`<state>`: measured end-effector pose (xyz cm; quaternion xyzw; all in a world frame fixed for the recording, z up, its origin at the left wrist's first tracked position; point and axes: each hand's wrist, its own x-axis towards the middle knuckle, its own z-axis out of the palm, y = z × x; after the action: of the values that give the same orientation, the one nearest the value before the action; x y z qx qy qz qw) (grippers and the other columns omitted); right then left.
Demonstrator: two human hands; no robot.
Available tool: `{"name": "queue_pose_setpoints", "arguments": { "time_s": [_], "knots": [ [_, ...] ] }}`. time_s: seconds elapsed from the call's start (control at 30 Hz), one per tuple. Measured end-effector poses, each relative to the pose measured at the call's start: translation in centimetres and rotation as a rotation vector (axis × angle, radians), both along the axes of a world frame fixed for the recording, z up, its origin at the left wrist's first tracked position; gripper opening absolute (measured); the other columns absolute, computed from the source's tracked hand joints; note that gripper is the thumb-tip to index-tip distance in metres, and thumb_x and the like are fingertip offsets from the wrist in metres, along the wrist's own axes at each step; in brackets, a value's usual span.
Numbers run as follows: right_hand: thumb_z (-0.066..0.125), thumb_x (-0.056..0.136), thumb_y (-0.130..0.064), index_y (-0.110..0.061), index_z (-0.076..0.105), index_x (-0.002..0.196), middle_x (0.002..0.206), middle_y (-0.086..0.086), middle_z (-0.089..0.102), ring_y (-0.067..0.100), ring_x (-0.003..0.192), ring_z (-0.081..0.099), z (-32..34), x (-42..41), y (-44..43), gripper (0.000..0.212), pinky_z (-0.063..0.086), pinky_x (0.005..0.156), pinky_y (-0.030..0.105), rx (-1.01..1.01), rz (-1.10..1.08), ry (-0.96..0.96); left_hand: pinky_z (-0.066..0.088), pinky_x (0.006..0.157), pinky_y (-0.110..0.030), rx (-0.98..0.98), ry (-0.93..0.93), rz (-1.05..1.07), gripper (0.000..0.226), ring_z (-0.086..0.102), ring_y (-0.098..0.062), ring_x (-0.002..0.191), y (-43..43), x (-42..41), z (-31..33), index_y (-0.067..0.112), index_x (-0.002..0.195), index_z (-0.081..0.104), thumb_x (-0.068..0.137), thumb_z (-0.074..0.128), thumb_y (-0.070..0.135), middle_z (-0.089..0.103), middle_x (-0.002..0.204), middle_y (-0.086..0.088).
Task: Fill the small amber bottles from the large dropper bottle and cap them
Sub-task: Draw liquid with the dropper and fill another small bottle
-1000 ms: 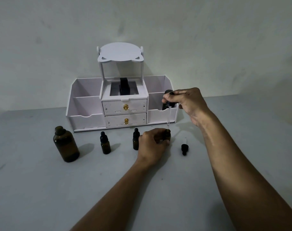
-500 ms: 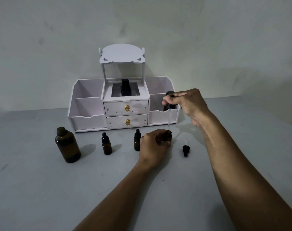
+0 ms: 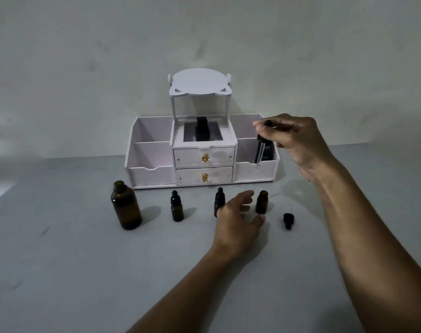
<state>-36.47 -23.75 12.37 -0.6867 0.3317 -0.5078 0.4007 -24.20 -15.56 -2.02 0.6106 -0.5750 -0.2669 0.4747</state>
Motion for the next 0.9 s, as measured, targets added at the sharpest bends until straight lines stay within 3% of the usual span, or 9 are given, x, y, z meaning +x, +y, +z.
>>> {"name": "queue_pose_setpoints", "arguments": {
  "time_s": [0.1, 0.23, 0.37, 0.47, 0.57, 0.7, 0.8, 0.9],
  "knots": [
    [0.077, 0.083, -0.013, -0.017, 0.077, 0.096, 0.096, 0.002, 0.077, 0.007, 0.085, 0.073, 0.8, 1.1, 1.4, 0.013, 0.053, 0.075, 0.014, -0.079, 0.055, -0.038, 0.048, 0.085, -0.007, -0.035, 0.0, 0.021, 0.056, 0.06, -0.001, 0.11, 2.5, 1.7, 0.7, 0.03, 0.141, 0.055, 0.089, 0.076, 0.025, 0.064, 0.132, 0.009],
    [0.078, 0.081, -0.011, -0.018, 0.076, 0.096, 0.086, -0.01, 0.078, 0.006, 0.082, 0.074, 1.6, 3.6, 3.2, 0.016, 0.053, 0.072, 0.012, -0.117, 0.13, -0.1, 0.055, 0.079, -0.012, -0.181, 0.046, 0.086, 0.041, 0.068, 0.002, 0.1, 6.3, 5.5, 2.8, 0.033, 0.127, 0.063, 0.089, 0.076, 0.026, 0.068, 0.116, 0.019],
    [0.08, 0.076, -0.012, -0.01, 0.077, 0.099, 0.085, -0.005, 0.079, 0.01, 0.08, 0.075, 1.7, 6.7, 4.5, 0.023, 0.053, 0.068, 0.014, -0.094, 0.19, -0.159, 0.058, 0.069, -0.023, -0.406, 0.158, 0.265, 0.023, 0.071, -0.009, 0.078, 9.1, 11.0, 4.6, 0.034, 0.105, 0.072, 0.088, 0.074, 0.018, 0.075, 0.094, 0.009],
    [0.081, 0.076, -0.007, -0.006, 0.077, 0.096, 0.08, -0.003, 0.079, 0.009, 0.074, 0.074, 1.5, 9.6, 5.4, 0.021, 0.053, 0.066, 0.015, -0.049, 0.23, -0.224, 0.053, 0.062, -0.022, -0.512, 0.234, 0.444, 0.017, 0.065, -0.005, 0.067, 10.0, 15.8, 5.4, 0.029, 0.097, 0.073, 0.083, 0.071, 0.021, 0.074, 0.081, 0.008],
    [0.081, 0.077, -0.004, -0.007, 0.077, 0.09, 0.073, -0.003, 0.077, 0.009, 0.069, 0.073, 1.2, 12.7, 6.2, 0.014, 0.053, 0.064, 0.016, -0.009, 0.259, -0.272, 0.057, 0.071, -0.034, -0.481, 0.246, 0.517, 0.031, 0.07, -0.008, 0.079, 10.3, 20.1, 5.3, 0.022, 0.104, 0.073, 0.077, 0.075, 0.037, 0.075, 0.09, 0.001],
    [0.081, 0.077, -0.001, 0.003, 0.076, 0.096, 0.074, 0.004, 0.077, 0.008, 0.064, 0.073, 0.4, 16.3, 6.9, 0.02, 0.052, 0.061, 0.014, 0.059, 0.27, -0.336, 0.056, 0.095, -0.054, -0.315, 0.242, 0.403, 0.053, 0.072, -0.02, 0.105, 10.2, 23.5, 3.1, 0.025, 0.118, 0.071, 0.072, 0.077, 0.05, 0.075, 0.112, -0.003],
    [0.081, 0.078, -0.002, 0.005, 0.075, 0.097, 0.079, 0.012, 0.076, 0.009, 0.066, 0.074, -0.4, 17.9, 7.2, 0.021, 0.051, 0.062, 0.013, 0.096, 0.28, -0.34, 0.051, 0.104, -0.054, -0.208, 0.267, 0.276, 0.058, 0.071, -0.02, 0.112, 10.2, 24.2, 1.4, 0.024, 0.123, 0.07, 0.069, 0.08, 0.045, 0.075, 0.119, -0.002],
    [0.08, 0.079, -0.003, 0.005, 0.074, 0.097, 0.086, 0.019, 0.075, 0.012, 0.069, 0.074, -0.9, 18.7, 7.1, 0.021, 0.052, 0.064, 0.014, 0.111, 0.28, -0.334, 0.053, 0.101, -0.042, -0.143, 0.267, 0.177, 0.063, 0.07, -0.019, 0.115, 10.2, 24.2, 0.7, 0.021, 0.127, 0.069, 0.068, 0.081, 0.04, 0.076, 0.119, -0.002]
  ]
}}
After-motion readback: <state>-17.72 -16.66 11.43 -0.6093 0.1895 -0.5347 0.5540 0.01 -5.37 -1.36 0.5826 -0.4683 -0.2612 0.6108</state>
